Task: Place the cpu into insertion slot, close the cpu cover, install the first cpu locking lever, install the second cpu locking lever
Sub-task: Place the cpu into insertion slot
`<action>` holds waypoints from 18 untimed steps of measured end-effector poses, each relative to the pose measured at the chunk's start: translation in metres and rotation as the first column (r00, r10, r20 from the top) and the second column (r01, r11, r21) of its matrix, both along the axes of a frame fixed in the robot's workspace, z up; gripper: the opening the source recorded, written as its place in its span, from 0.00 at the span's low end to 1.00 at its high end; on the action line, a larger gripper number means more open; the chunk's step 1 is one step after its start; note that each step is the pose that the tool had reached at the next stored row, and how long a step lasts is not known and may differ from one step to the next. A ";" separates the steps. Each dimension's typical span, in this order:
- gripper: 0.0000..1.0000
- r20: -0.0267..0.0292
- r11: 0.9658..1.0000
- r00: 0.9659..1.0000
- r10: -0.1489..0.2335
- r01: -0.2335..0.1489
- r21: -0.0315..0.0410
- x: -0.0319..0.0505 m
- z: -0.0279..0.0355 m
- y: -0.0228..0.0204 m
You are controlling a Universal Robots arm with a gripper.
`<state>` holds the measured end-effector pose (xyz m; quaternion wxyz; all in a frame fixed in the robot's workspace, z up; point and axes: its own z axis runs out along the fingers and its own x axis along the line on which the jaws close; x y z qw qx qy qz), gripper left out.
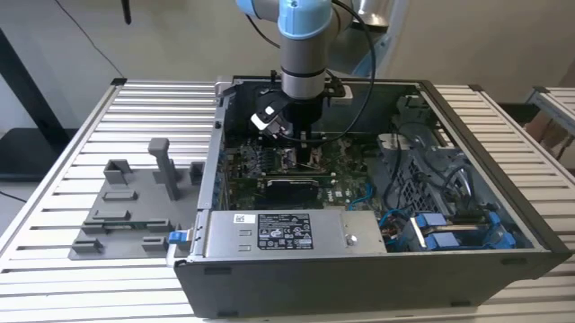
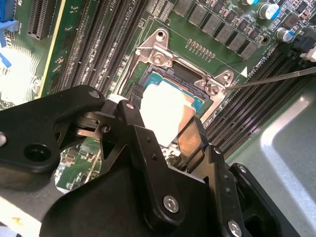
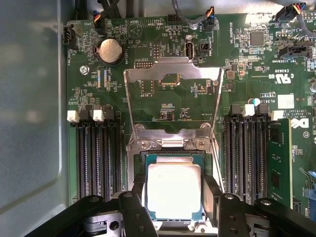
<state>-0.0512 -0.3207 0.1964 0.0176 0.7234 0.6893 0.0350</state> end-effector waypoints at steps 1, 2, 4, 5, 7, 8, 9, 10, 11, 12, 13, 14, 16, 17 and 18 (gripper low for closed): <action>0.55 0.000 1.000 1.000 0.000 0.000 0.000 0.0000 -0.0002 0.0000; 0.55 0.000 1.000 1.000 0.000 0.000 0.000 0.0000 -0.0003 0.0000; 0.55 0.000 1.000 1.000 0.000 0.000 0.000 0.0000 -0.0009 0.0000; 0.55 0.000 1.000 1.000 0.000 0.000 0.000 0.0000 -0.0011 0.0000; 0.55 0.000 1.000 1.000 0.000 0.000 0.000 -0.0001 -0.0014 0.0000; 0.55 0.000 1.000 1.000 0.000 0.000 0.000 -0.0001 -0.0015 0.0000; 0.55 0.000 1.000 1.000 0.000 0.000 0.000 -0.0002 -0.0017 0.0000; 0.55 0.000 1.000 1.000 0.000 0.000 0.000 -0.0004 -0.0018 0.0000; 0.55 0.000 1.000 1.000 0.000 0.000 0.000 -0.0004 -0.0020 0.0000; 0.55 0.000 1.000 1.000 0.000 0.000 0.000 -0.0004 -0.0022 0.0000; 0.55 0.000 1.000 1.000 0.000 0.000 0.000 -0.0004 -0.0024 0.0000; 0.55 0.000 1.000 1.000 0.000 0.000 0.000 -0.0004 -0.0027 0.0000; 0.55 0.000 1.000 1.000 0.000 0.000 0.000 -0.0004 -0.0029 0.0000; 0.55 0.000 1.000 1.000 0.000 0.000 0.000 -0.0004 -0.0030 0.0000; 0.55 0.000 1.000 1.000 0.000 0.000 0.000 -0.0004 -0.0030 0.0000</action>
